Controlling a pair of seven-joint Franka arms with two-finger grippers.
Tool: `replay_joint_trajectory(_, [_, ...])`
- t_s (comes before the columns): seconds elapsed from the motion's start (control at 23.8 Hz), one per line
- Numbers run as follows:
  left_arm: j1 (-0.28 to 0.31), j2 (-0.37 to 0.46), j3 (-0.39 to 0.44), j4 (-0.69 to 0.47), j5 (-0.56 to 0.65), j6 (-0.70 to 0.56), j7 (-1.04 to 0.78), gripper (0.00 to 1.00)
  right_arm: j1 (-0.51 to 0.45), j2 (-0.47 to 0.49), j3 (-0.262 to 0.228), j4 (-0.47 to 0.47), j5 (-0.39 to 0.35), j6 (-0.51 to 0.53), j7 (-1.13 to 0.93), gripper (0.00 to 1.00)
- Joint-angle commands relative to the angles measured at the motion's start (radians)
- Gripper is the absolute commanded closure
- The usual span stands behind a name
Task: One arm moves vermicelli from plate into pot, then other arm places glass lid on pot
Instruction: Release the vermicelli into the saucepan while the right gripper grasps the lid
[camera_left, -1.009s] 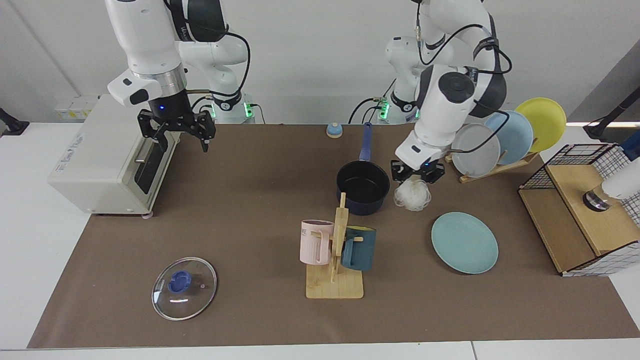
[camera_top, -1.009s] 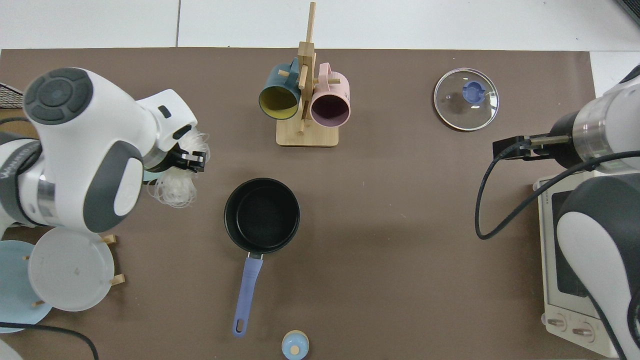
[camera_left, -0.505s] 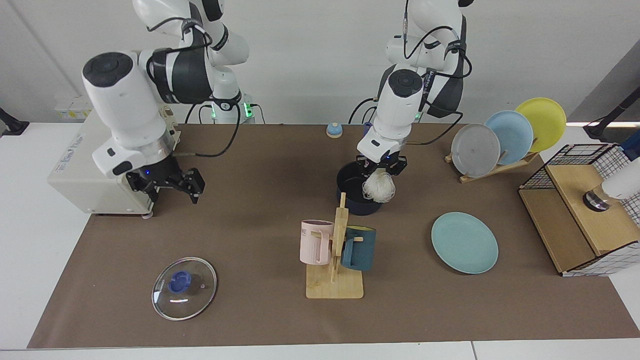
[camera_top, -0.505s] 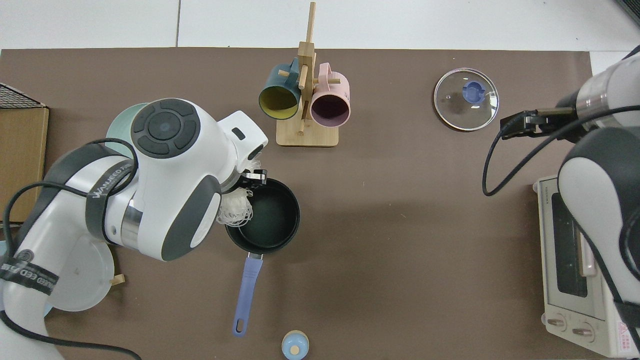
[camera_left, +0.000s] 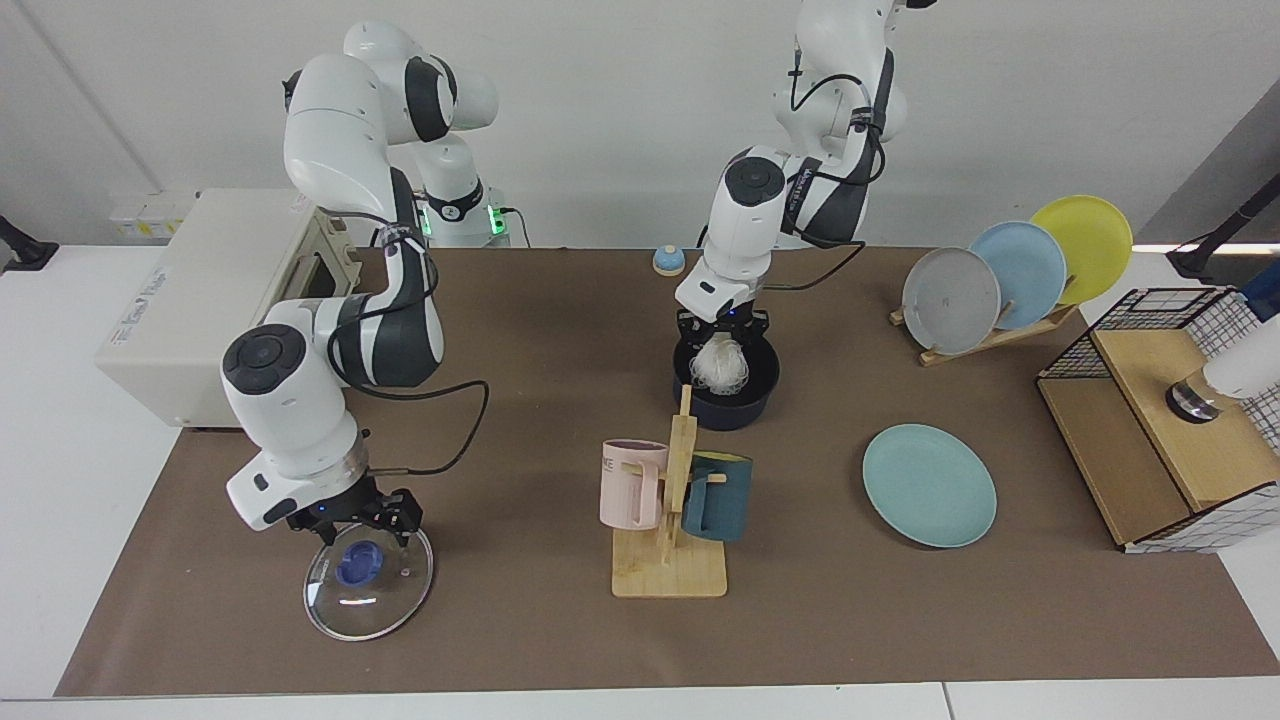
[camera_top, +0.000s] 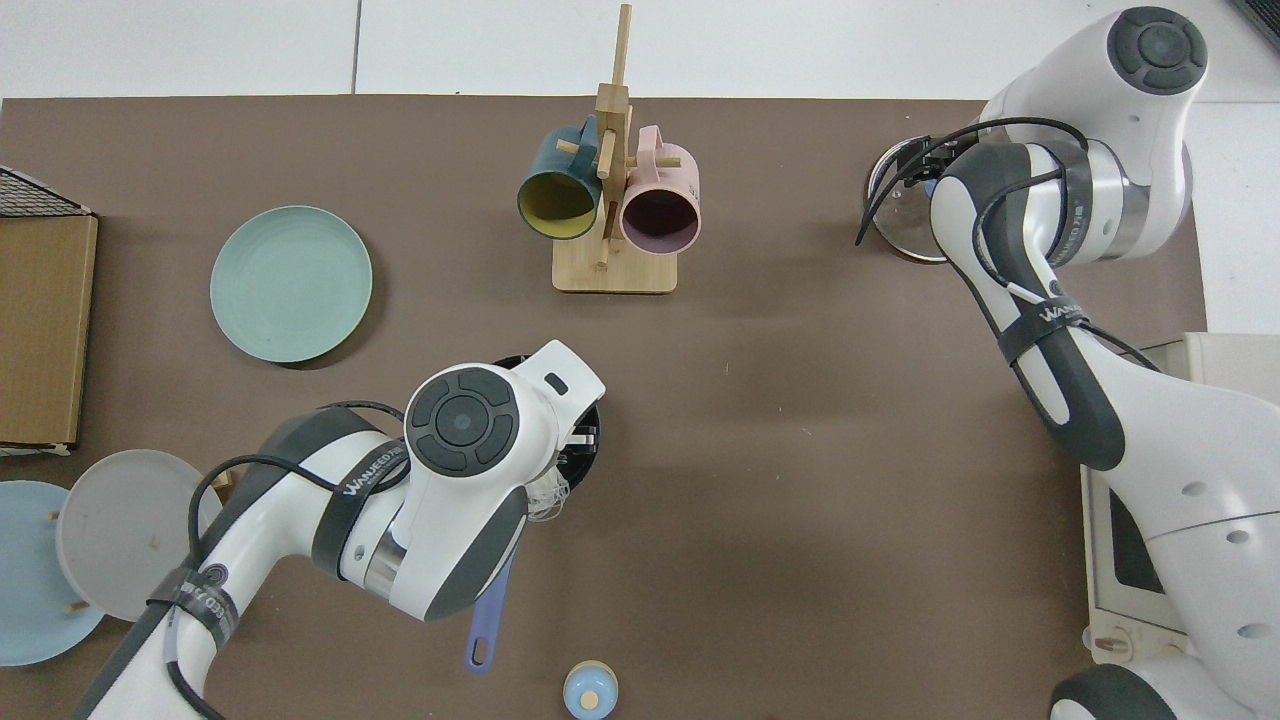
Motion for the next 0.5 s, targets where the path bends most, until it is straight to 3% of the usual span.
replay_joint_trajectory(0.0, [-0.010,-0.017,0.009,-0.068,0.000,0.098,-0.018,1.00,-0.032,0.058,0.000,0.059,-0.002,0.054,-0.064,0.00])
replay_joint_trajectory(0.17, [-0.004,-0.017,0.009,-0.090,0.059,0.121,-0.023,1.00,-0.037,0.088,0.000,0.057,-0.002,0.098,-0.068,0.00])
replay_joint_trajectory(0.21, [-0.002,-0.017,0.009,-0.090,0.061,0.121,-0.023,0.77,-0.036,0.095,0.000,0.056,-0.002,0.106,-0.067,0.00])
replay_joint_trajectory(0.25, [-0.001,-0.017,0.010,-0.088,0.061,0.121,-0.023,0.26,-0.036,0.096,0.000,0.053,-0.002,0.108,-0.066,0.00])
replay_joint_trajectory(0.29, [0.002,-0.017,0.010,-0.087,0.061,0.119,-0.023,0.00,-0.034,0.096,0.000,0.047,-0.002,0.108,-0.066,0.00])
replay_joint_trajectory(0.46, [0.002,-0.021,0.020,-0.076,0.061,0.105,-0.021,0.00,-0.036,0.096,0.000,0.022,-0.001,0.117,-0.067,0.01])
